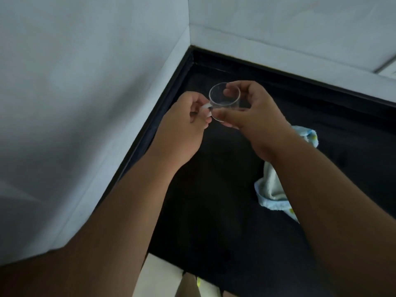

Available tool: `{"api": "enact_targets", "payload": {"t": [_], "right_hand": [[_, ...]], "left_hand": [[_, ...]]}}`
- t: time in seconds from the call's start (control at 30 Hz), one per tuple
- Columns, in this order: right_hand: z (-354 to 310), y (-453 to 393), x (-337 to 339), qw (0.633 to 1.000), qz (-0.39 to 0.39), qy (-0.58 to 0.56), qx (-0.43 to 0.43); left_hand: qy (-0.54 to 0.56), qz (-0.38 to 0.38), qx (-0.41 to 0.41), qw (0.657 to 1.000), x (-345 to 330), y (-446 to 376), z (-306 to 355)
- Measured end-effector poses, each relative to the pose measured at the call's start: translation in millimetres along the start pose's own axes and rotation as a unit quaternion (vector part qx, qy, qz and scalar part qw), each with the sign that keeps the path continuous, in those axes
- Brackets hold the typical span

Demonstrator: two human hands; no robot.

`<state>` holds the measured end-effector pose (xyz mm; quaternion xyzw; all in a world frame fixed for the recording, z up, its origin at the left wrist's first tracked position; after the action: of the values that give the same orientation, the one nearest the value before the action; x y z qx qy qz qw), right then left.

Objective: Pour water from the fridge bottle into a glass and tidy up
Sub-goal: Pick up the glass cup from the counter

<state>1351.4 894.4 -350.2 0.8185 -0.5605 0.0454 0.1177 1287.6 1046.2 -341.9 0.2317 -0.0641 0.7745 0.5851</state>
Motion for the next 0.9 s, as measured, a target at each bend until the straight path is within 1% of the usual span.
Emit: {"api": "enact_targets", "payload": {"t": [0.1,0.17,0.23,0.3,0.4,0.5,0.63,0.77,0.9], "right_hand": [[-22,39,5,1.000,-0.007,-0.021,0.009],[-36,64,7,1.000,-0.013,-0.014,0.017],[-50,90,8,0.999,-0.023,-0.007,0.024],[-64,113,10,0.999,-0.030,-0.013,0.036],[-84,142,16,0.998,-0.032,-0.030,0.036],[-107,164,24,0.999,-0.025,-0.021,0.040],[-137,189,41,0.998,0.023,0.025,0.052],[-155,218,55,0.994,0.078,0.056,0.044],[-162,249,78,0.983,0.172,0.062,0.027]], "left_hand": [[-0.019,-0.015,0.031,0.999,7,40,13],[0.018,-0.033,0.059,0.998,9,69,19],[0.049,-0.040,0.068,0.996,12,97,28],[0.049,-0.038,0.062,0.996,17,120,41],[0.015,-0.050,0.027,0.998,23,149,67],[-0.009,-0.069,0.008,0.998,32,163,89],[-0.026,-0.091,-0.036,0.995,40,175,120],[-0.057,-0.132,-0.086,0.986,36,184,142],[-0.065,-0.187,-0.134,0.971,21,187,168]]}}
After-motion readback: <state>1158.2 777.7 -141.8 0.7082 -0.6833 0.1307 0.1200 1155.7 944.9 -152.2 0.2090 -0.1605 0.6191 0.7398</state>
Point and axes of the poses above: each hand's wrist, its own y-axis away from the middle knuckle, its own x-axis out of the back of the hand, z = x × y, the point moved 10 cm from there along -y, towards the middle knuckle, and after that the axes turned 4 degrees about x, right-handed, at the moved point
